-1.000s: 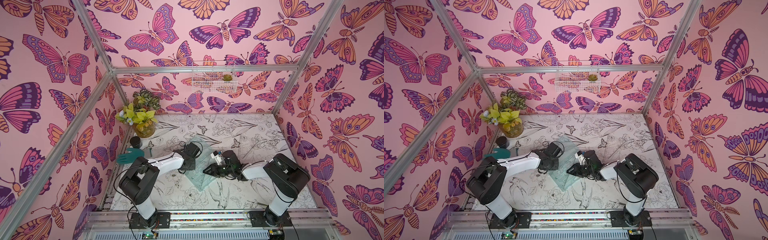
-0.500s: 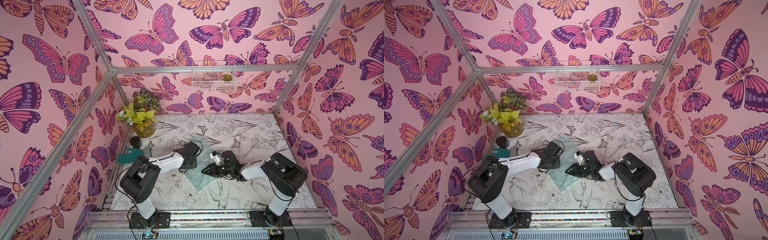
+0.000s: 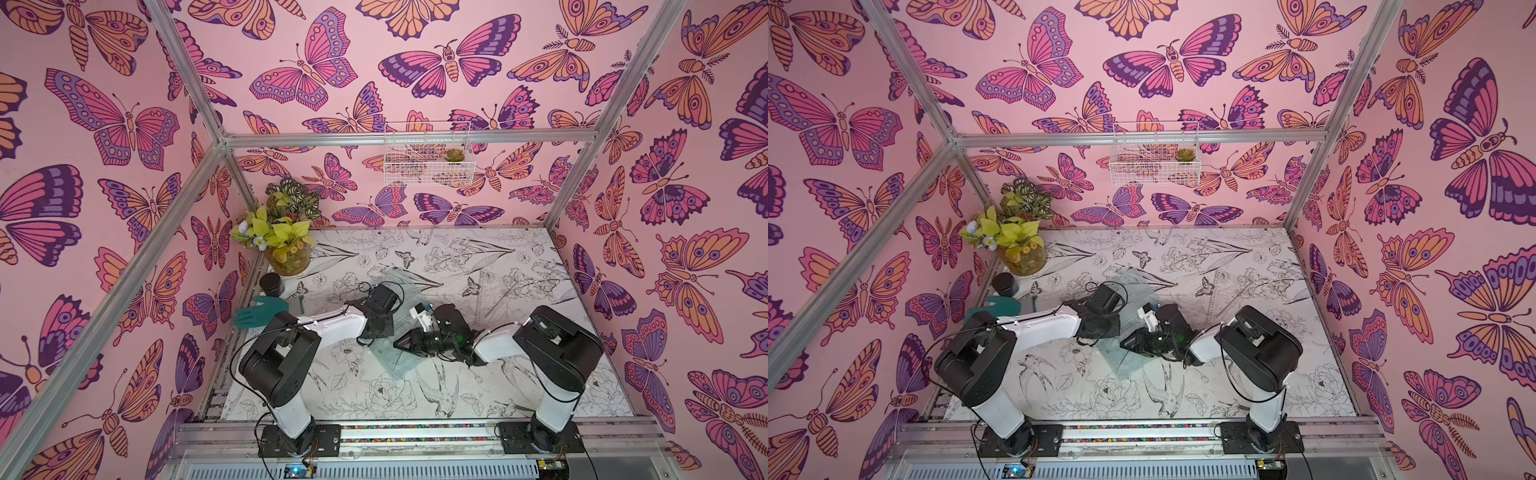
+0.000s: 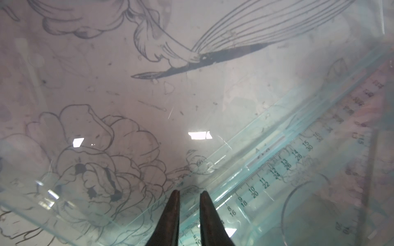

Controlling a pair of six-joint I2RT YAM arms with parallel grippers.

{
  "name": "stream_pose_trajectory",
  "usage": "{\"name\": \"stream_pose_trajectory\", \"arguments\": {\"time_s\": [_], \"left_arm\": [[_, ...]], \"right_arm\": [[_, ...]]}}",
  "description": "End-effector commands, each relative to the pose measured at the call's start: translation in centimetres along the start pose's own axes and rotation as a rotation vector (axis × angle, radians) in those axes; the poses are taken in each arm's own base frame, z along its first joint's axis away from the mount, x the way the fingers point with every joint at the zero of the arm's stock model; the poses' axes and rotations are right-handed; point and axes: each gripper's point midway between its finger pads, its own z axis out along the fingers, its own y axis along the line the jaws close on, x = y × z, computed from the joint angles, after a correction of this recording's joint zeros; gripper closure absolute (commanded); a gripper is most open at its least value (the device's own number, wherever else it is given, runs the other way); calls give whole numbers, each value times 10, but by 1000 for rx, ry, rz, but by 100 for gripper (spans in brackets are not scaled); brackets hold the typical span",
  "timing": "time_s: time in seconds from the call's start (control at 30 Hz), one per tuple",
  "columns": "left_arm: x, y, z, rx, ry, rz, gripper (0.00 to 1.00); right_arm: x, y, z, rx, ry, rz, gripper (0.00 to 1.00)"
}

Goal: Open the ruler set and take out the ruler
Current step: Pick up the ruler from the ruler set bag.

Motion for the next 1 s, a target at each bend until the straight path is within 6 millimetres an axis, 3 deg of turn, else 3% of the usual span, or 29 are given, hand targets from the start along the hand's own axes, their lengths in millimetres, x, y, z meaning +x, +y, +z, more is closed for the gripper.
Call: {"name": "stream_pose_trajectory", "arguments": {"time_s": [0.0, 0.2, 0.57, 0.73, 0.9, 0.97], "left_arm": [[39, 23, 13, -65, 128, 6, 80], [34, 21, 5, -50, 104, 4, 79], [26, 19, -8, -38, 68, 3, 77], [11, 20, -32, -36, -1, 13, 56], [-23, 24, -91, -24, -197, 32, 34], [-38, 27, -127, -3, -316, 28, 1]], "right_arm": [[-6, -3, 8, 22, -28, 24, 66], [-7, -14, 7, 60, -51, 69, 73], [-10, -10, 4, 64, -65, 76, 94], [-11, -1, 1, 44, -63, 69, 94], [-15, 14, -14, 59, -79, 19, 95], [-19, 18, -22, 68, -94, 6, 95]]}}
